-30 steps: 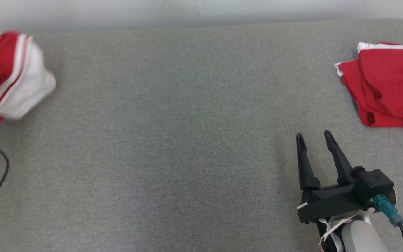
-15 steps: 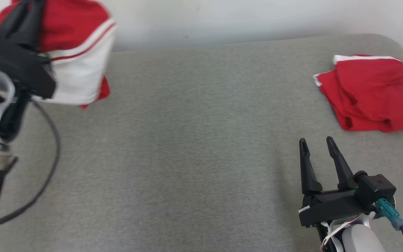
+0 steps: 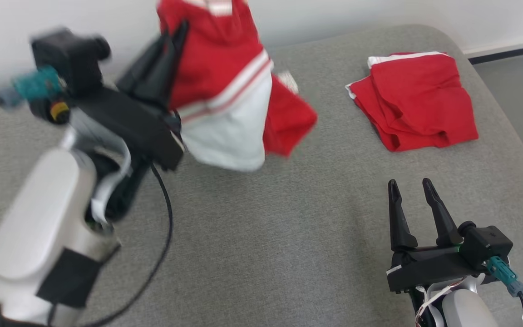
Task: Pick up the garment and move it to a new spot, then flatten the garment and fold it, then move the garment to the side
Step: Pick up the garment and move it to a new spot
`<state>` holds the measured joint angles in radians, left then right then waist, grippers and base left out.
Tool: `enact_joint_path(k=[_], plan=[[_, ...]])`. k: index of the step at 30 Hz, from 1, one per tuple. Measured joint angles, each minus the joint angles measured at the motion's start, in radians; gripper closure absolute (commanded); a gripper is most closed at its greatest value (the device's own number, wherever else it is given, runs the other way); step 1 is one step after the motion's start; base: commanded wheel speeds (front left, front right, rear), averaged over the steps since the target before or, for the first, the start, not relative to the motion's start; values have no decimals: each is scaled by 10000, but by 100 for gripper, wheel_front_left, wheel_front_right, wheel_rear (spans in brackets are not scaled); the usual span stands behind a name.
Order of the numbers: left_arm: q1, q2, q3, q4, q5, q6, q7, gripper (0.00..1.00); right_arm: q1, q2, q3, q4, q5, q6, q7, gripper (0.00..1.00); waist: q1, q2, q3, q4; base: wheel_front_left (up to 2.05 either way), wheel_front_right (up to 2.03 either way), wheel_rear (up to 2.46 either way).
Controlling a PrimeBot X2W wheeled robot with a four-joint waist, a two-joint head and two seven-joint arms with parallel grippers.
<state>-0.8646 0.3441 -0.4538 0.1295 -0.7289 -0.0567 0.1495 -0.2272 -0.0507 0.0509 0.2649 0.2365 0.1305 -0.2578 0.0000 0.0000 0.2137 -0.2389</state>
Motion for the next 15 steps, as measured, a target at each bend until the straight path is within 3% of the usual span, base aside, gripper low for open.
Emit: enact_joint_path(k=[3, 6, 15], plan=[[755, -104, -155, 169, -102, 46, -186, 100, 2, 0, -40, -2, -4, 0, -35, 0, 0, 0, 67, -83, 0, 0, 0], [1405, 161, -359, 702, 232, 198, -360, 100, -20, 0, -25, 12, -54, 0, -36, 0, 1, 0, 127, -20, 0, 0, 0], [2622, 150, -878, 2815, 474, -52, -1214, 100, -199, 10, 209, 138, -211, 0, -58, 0, 1, 0, -44, 211, 0, 0, 0]])
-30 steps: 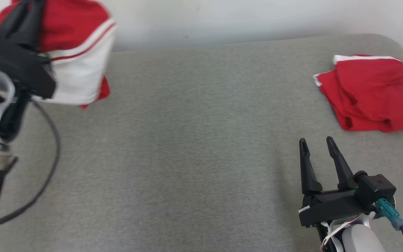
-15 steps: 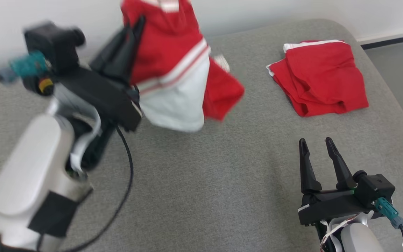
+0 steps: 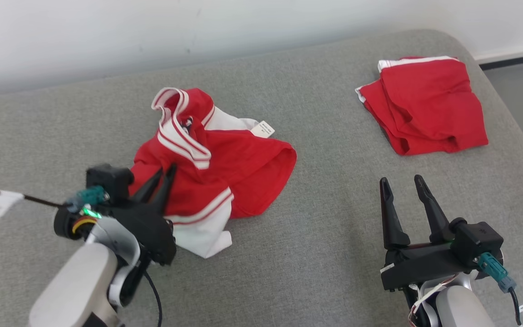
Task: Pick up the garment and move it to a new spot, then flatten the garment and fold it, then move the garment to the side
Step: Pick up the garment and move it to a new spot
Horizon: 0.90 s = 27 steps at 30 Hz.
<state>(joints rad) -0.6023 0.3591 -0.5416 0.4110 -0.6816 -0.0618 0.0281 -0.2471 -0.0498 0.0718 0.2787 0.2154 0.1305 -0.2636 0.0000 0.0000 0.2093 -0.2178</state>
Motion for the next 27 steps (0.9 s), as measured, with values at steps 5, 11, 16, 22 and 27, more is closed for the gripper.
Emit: enact_joint_path(k=[5, 11, 16, 22, 27], plan=[[96, -336, -215, 616, 144, -109, -744, 0, 52, 0, 38, 71, -65, 0, -4, 0, 0, 0, -319, 170, 0, 0, 0], [528, -374, 203, 359, -46, -165, -2104, 0, 421, -2, 13, 92, -169, 0, 79, 0, 0, 0, -850, 392, 0, 0, 0], [1152, 245, 757, -311, 263, 384, -2696, 0, 723, -4, -270, -58, -370, 0, 186, 0, -1, 0, -1322, 548, 0, 0, 0], [2933, 974, 1923, -1666, 731, 1369, -2876, 0, 1344, -4, -706, -447, -571, 0, 451, 0, -2, -1, -1952, 752, 0, 0, 0], [4192, 1336, 2844, -2650, 1028, 2182, -2905, 0, 1616, -6, -838, -786, -589, 0, 612, 0, -2, -1, -2226, 906, 0, 0, 0]])
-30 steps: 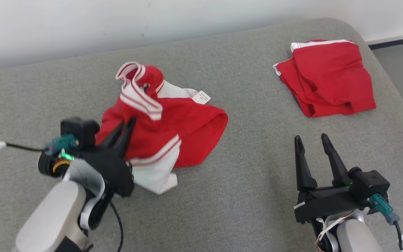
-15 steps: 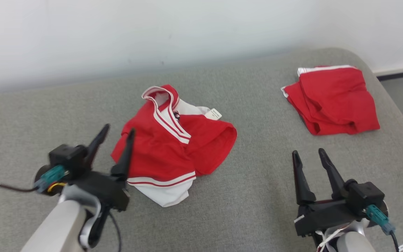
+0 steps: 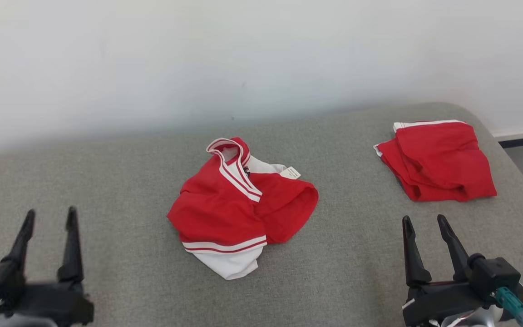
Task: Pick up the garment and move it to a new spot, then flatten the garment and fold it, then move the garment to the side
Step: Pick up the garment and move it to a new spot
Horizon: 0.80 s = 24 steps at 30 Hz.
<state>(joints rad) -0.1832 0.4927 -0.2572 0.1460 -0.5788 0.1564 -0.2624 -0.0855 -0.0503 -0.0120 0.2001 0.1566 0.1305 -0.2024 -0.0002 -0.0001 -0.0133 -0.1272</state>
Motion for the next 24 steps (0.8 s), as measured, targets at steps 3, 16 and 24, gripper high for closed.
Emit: enact_joint_path(k=[3, 16, 24], plan=[[825, 98, 479, -491, 307, 525, 0, 0, 200, 2, -73, -159, -13, 0, 82, 0, 0, 0, -83, 69, 0, 0, 0], [2867, 190, 1081, -1492, 506, 997, 0, 0, 896, 8, -359, -566, 58, 0, 347, 0, 1, 1, -177, 440, 0, 0, 0], [3117, 127, 1400, -1860, 155, 794, -2, 0, 1015, 2, -307, -717, 109, 0, 454, 0, 1, 1, -181, 611, 0, 0, 0]])
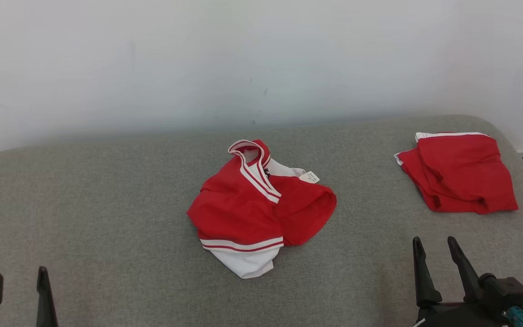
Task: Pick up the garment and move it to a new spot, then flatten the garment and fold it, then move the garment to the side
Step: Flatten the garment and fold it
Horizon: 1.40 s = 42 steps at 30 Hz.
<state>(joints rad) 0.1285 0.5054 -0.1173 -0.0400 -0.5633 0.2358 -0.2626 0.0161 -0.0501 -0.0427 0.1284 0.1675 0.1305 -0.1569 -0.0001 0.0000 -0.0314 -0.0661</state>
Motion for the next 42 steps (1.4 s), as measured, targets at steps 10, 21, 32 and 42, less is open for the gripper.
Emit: enact_joint_path(k=[10, 21, 32, 42], plan=[[-77, -186, -84, 324, 59, -102, 0, 0, -12, 2, 102, -27, 23, 0, 82, 0, 0, 0, 64, 100, 0, 0, 0], [-76, -98, -117, 581, 205, 121, 90, 0, -12, 2, 146, -10, 27, 0, 148, 0, 1, 0, 48, 56, 0, 0, 0], [-81, 48, -186, 552, 355, 286, 136, 0, -11, 2, 148, 29, 42, 0, 146, 0, 1, 0, 46, 58, 0, 0, 0], [-270, 40, -324, 529, 339, 297, 244, 0, 4, 0, 86, 35, 69, 0, 117, 0, 0, 0, 115, 121, 0, 0, 0]])
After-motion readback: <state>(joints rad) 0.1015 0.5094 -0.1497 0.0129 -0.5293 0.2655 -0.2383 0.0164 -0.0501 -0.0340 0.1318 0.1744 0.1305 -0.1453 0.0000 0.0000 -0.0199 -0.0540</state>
